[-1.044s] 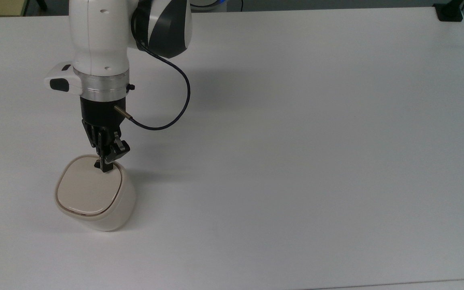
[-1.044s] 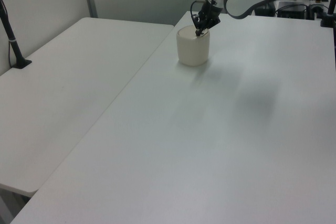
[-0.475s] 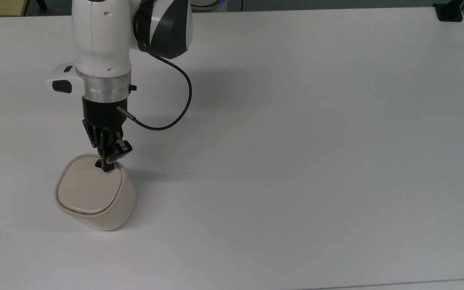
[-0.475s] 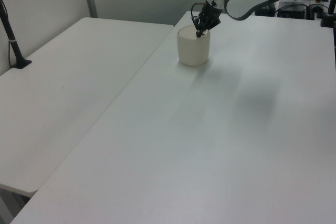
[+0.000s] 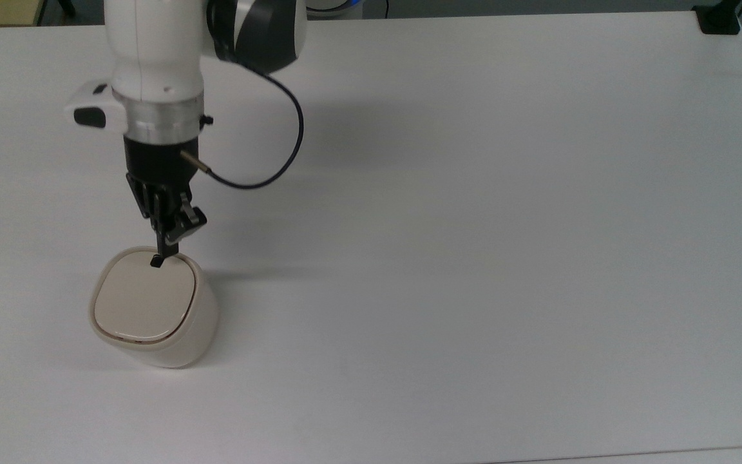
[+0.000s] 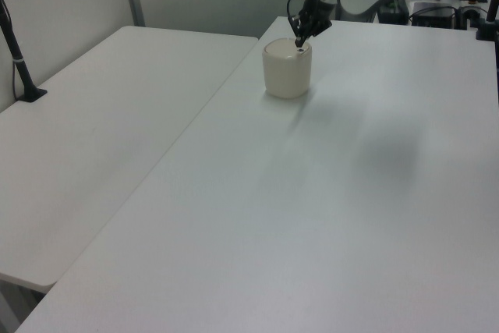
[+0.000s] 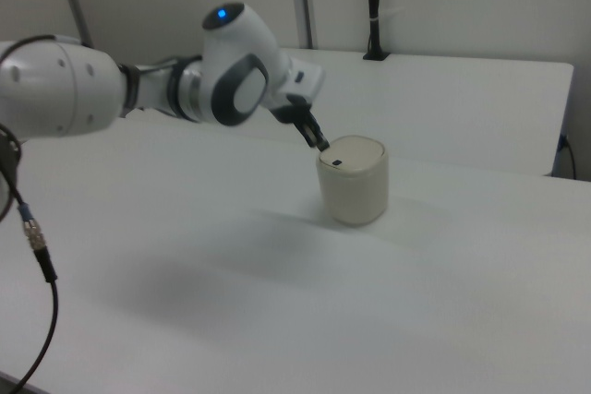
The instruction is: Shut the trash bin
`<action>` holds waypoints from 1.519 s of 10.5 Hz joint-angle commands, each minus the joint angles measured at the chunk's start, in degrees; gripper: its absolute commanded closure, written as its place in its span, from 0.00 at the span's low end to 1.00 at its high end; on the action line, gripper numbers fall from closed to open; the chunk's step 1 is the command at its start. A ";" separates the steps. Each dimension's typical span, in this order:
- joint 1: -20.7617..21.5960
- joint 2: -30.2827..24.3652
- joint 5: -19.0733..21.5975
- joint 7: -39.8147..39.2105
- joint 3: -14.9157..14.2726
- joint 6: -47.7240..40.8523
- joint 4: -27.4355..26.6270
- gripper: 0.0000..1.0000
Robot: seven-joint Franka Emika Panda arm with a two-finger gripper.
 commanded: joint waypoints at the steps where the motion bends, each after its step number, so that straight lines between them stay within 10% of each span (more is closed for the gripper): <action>1: -0.30 -10.92 -0.16 -0.30 4.12 -13.33 -2.72 0.91; 2: -1.00 -13.29 -0.16 -0.48 5.44 -18.43 -2.72 0.79; 5: -0.57 -19.45 0.01 -1.53 7.91 -28.47 -2.72 0.00; 10: 1.01 -25.70 3.26 -7.04 10.03 -39.21 -3.33 0.00; 16: 1.37 -24.48 3.35 -33.77 9.94 -41.15 -3.07 0.00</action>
